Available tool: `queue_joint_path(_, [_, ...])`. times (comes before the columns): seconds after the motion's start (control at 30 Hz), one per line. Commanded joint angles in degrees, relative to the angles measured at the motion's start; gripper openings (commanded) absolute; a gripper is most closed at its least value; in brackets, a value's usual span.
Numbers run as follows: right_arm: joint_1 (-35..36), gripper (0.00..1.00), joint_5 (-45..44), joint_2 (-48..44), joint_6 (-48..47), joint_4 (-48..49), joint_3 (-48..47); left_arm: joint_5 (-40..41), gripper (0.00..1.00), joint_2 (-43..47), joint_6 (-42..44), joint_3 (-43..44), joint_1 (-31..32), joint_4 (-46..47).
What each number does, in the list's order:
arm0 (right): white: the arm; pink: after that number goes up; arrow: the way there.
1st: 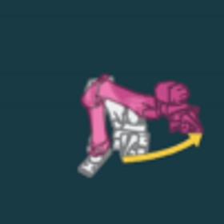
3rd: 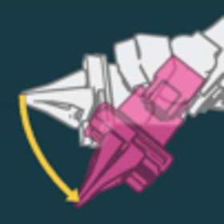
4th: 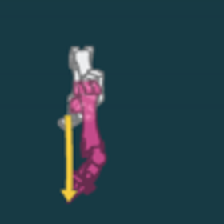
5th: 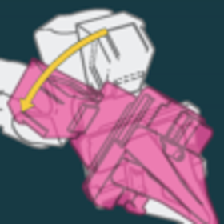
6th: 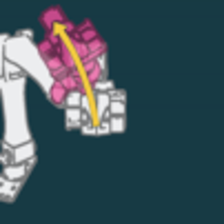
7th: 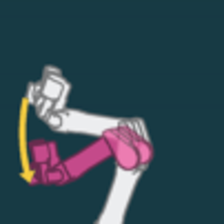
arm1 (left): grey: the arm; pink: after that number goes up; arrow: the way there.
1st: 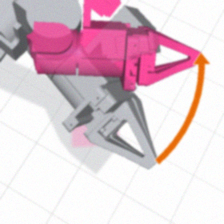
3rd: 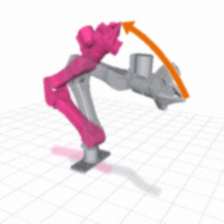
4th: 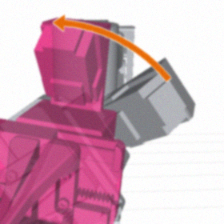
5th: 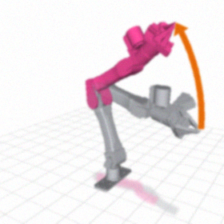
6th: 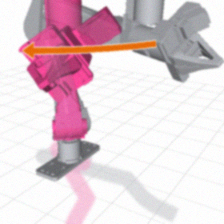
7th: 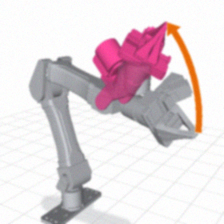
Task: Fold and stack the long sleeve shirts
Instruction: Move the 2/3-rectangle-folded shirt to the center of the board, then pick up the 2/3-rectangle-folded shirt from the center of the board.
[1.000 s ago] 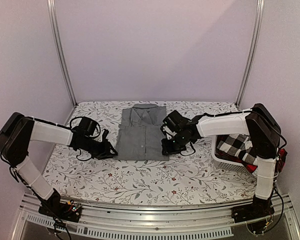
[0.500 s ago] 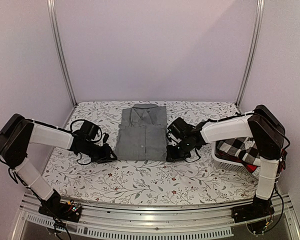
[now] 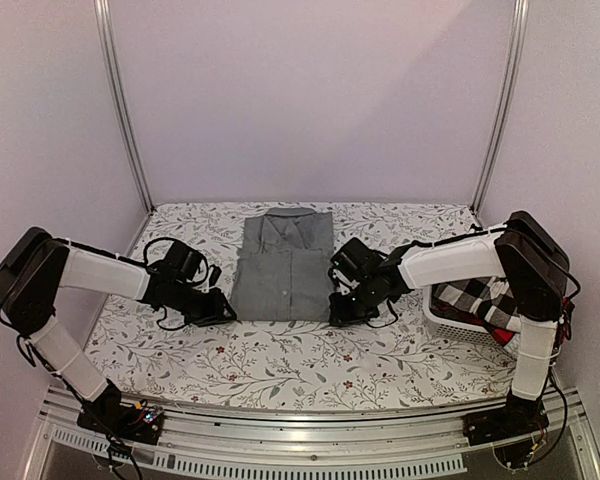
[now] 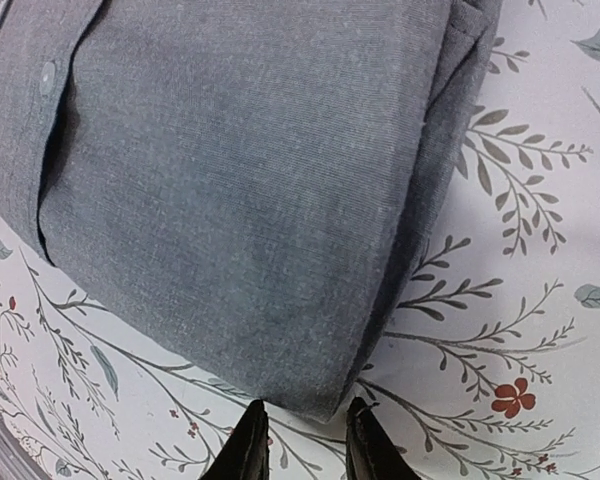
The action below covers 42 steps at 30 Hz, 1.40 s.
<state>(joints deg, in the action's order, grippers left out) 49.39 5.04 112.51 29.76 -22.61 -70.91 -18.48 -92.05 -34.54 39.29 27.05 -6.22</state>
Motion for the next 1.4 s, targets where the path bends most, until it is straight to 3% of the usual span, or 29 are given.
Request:
queue_joint_path(0.0, [0.49, 0.26, -0.91, 0.43, 0.03, 0.28, 0.13, 1.59, 0.29, -1.37, -0.17, 0.57, 1.00, 0.48])
queue_joint_path(0.27, [0.45, 0.18, -2.69, 2.00, -0.05, 2.07, -0.51, 3.51, 0.22, -3.11, 0.16, 2.14, 1.75, 0.35])
queue_joint_path(0.43, [0.49, 0.01, -3.51, 1.48, -0.30, 2.72, -0.58, 4.08, 0.05, -2.89, 0.19, 2.80, 2.92, -1.09])
queue_joint_path(0.5, [0.58, 0.00, -4.52, 0.74, -0.44, 2.74, -0.10, 4.80, 0.00, -1.82, 0.11, 2.81, 3.40, -2.28])
queue_joint_path(0.77, [2.26, 0.00, -4.76, -6.27, -0.84, 3.37, 5.00, 7.40, 0.00, 7.19, -1.51, 1.43, 5.88, -7.56])
queue_joint_path(1.03, [6.30, 0.00, -7.01, -14.52, 0.64, -0.51, 7.48, 8.83, 0.00, 20.07, -6.18, -0.92, 12.56, -14.93])
queue_joint_path(1.23, [7.09, 0.00, -7.30, -18.37, 0.35, -5.16, 0.40, 11.22, 0.00, 27.43, -7.09, 1.97, 14.48, -20.30])
queue_joint_path(1.37, [4.51, 0.00, -5.72, -14.03, -1.78, -7.28, -9.18, 8.20, 0.00, 24.15, -2.72, 6.94, 8.74, -19.69])
